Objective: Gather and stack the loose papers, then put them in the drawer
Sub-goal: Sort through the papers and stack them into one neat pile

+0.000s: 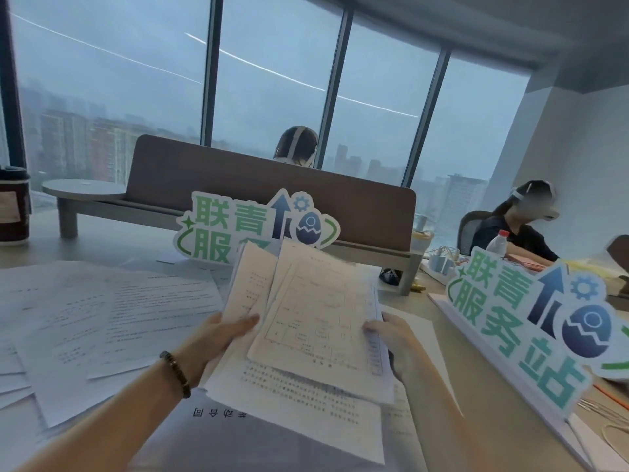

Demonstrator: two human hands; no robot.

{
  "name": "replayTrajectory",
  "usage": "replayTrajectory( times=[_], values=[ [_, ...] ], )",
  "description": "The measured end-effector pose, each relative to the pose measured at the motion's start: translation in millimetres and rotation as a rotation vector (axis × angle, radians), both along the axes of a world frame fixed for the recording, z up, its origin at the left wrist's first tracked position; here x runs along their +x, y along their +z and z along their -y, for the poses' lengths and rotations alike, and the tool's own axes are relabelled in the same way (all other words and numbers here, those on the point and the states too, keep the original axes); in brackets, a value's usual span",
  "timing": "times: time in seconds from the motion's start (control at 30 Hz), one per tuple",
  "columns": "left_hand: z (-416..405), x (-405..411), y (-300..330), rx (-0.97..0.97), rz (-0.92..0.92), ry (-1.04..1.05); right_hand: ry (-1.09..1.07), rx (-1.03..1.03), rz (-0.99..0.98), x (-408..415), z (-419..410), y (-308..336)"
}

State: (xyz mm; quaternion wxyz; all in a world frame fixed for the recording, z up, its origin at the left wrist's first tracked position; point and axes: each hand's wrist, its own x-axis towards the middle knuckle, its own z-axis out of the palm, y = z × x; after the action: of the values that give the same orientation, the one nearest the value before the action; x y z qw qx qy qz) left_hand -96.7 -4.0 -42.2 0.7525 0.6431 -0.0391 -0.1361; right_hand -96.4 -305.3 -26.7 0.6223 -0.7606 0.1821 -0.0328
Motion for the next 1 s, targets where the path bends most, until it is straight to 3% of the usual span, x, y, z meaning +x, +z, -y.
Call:
replayTrajectory(
  times=[0.27, 0.43, 0.63, 0.77, 1.0],
  values=[
    [2.7, 0.4, -5.0, 0.097, -0.001, -0.049, 0.027, 0.023, 0.063, -0.2, -9.3, -19.0],
    [5.2, -1.5, -6.3, 0.071, -0.018, -0.098, -0.036, -0.171, 0.031, 0.0, -28.9, -23.8],
    [2.3, -0.4, -9.2, 0.003, -0.048, -0.102, 0.019, -0.044, -0.052, -0.5, -43.7, -23.5],
    [1.8, -1.0, -2.3, -0.035, -0.005, -0.060, 0.065, 0.175, 0.032, -6.0, -42.7, -14.4],
    [7.1, 0.3, 30.9, 0.095, 0.291, 0.077, 0.012, 0.063, 0.358, -18.8, -55.6, 31.7]
  ],
)
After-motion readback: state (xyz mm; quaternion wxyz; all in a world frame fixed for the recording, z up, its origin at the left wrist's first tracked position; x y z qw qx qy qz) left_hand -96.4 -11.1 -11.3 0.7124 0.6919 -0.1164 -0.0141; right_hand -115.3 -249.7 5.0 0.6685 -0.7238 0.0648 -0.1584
